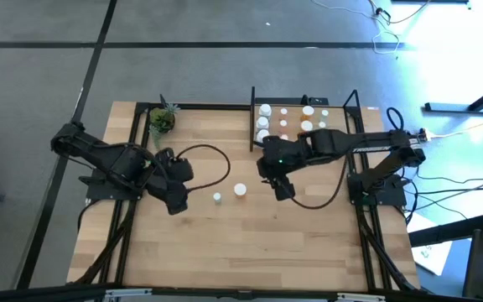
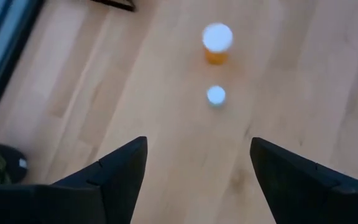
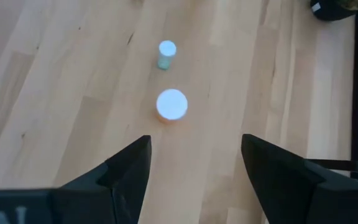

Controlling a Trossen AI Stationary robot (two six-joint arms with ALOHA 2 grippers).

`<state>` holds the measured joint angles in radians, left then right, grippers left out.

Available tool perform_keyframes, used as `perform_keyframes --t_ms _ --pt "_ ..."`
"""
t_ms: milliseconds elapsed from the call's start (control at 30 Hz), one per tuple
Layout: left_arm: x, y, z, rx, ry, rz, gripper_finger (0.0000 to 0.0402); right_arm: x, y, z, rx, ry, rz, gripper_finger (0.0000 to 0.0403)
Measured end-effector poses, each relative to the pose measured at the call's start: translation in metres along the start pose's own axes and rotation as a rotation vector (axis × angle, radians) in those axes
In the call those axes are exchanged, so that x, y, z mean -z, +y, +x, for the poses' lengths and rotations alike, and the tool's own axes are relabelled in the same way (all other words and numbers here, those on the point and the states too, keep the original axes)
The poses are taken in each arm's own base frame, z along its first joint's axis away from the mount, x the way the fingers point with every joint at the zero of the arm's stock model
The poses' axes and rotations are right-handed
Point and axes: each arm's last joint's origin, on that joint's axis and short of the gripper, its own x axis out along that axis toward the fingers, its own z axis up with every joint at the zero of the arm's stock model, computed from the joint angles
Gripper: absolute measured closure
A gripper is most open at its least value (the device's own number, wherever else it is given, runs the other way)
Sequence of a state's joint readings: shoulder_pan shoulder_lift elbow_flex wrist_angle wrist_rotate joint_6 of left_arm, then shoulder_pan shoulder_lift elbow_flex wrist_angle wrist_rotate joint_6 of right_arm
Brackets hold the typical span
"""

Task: Pick and place medicine bottles onto shelf by color
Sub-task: Put the orange pill bottle on the shelf aligned with the other orange pill bottles

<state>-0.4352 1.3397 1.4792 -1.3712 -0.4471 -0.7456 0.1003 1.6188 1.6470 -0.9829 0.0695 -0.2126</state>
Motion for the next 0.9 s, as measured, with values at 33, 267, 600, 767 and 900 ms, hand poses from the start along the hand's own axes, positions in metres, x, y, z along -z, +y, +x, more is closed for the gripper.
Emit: perform_keyframes --t_ms 33,267,600,767,900 --pt "0.0001 -0.0001 0.0002 0.016 0.014 0.025 0.0122 -0.0001 0.0003 0.0013 -0.002 0.003 0.001 0.0150" --pt "0.0002 0.0000 0.0007 0.046 0.042 0.121 0.0122 -0.0005 0.0007 0.0076 -0.008 0.018 0.000 0.0150" --pt "0.0002 0.0000 0.0007 0.047 0.041 0.146 0.0122 -0.0005 0.0007 0.0076 -0.008 0.018 -0.003 0.0150" --pt "-0.0002 -0.0003 0.0007 0.050 0.038 0.144 0.0122 -0.0005 0.0007 0.0076 -0.007 0.018 0.008 0.0150" --pt "-0.0001 -0.0003 0.0007 0.050 0.038 0.144 0.0122 -0.0017 0.0009 0.0076 -0.005 0.008 0.097 0.0150"
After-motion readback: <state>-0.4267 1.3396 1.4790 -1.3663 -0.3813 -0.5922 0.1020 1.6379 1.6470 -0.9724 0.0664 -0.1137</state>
